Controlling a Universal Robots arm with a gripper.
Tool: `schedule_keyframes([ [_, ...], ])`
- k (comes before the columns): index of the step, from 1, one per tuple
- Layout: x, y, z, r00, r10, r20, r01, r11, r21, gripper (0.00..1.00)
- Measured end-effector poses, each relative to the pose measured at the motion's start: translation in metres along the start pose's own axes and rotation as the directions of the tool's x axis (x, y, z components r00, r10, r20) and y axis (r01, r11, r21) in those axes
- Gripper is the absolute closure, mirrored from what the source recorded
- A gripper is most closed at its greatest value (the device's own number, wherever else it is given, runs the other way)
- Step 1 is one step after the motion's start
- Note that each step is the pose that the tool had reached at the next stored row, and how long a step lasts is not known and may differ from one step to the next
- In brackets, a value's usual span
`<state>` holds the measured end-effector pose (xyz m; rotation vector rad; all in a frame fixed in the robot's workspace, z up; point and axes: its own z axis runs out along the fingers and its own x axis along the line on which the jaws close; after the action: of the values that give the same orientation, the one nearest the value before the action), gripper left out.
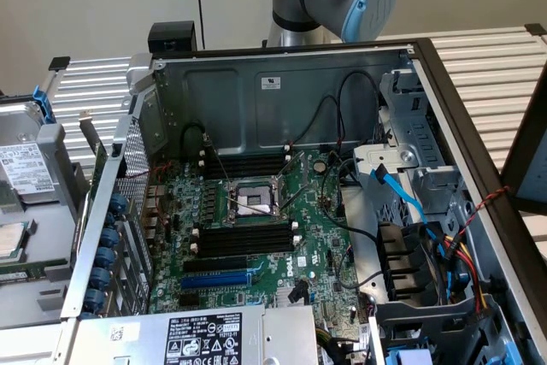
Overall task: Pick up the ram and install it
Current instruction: 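Pick up the ram and move it above insertion slot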
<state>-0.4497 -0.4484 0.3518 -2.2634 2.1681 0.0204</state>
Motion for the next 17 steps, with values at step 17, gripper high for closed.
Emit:
schedule_keyframes([
  [17, -0.002, 0.0002, -0.0430, 0.9987, 0.001, -0.0500, -0.001, 1.0000, 0.0083, 0.87],
])
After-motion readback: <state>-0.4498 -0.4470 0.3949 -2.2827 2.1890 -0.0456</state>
